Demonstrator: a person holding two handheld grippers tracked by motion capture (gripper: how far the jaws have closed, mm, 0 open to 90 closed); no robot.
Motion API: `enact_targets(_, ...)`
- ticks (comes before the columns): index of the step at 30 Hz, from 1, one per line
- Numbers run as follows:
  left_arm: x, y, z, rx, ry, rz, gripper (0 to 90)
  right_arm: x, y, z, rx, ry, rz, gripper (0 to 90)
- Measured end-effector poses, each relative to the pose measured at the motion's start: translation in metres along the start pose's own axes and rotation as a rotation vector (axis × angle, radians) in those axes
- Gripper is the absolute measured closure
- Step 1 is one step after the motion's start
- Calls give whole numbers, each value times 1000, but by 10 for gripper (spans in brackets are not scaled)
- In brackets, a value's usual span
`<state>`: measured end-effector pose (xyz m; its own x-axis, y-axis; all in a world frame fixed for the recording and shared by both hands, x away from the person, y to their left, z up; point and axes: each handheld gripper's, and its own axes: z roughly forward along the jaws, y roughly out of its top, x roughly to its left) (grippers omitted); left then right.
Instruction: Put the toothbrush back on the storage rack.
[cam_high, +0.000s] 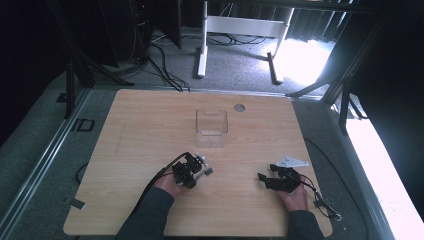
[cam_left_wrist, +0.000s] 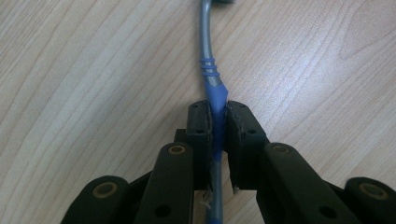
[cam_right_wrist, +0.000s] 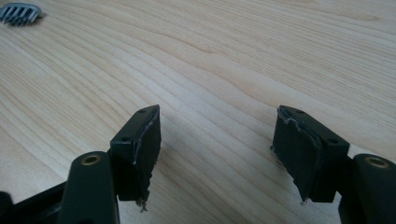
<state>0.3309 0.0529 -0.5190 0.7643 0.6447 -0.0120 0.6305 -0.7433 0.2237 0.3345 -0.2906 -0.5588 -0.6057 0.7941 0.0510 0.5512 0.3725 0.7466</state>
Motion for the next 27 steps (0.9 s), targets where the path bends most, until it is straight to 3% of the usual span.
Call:
enact_targets(7,0,-1,-1,6,-20,22,809,0,0,0,0,1,1,321)
enact_targets(18,11,-8,-17,-62,-52,-25,810,-1,0,0,-3,6,6,321)
enact_targets(27,16,-9,-27,-98,-24,-49,812,-2,0,0,-4,11,10,321)
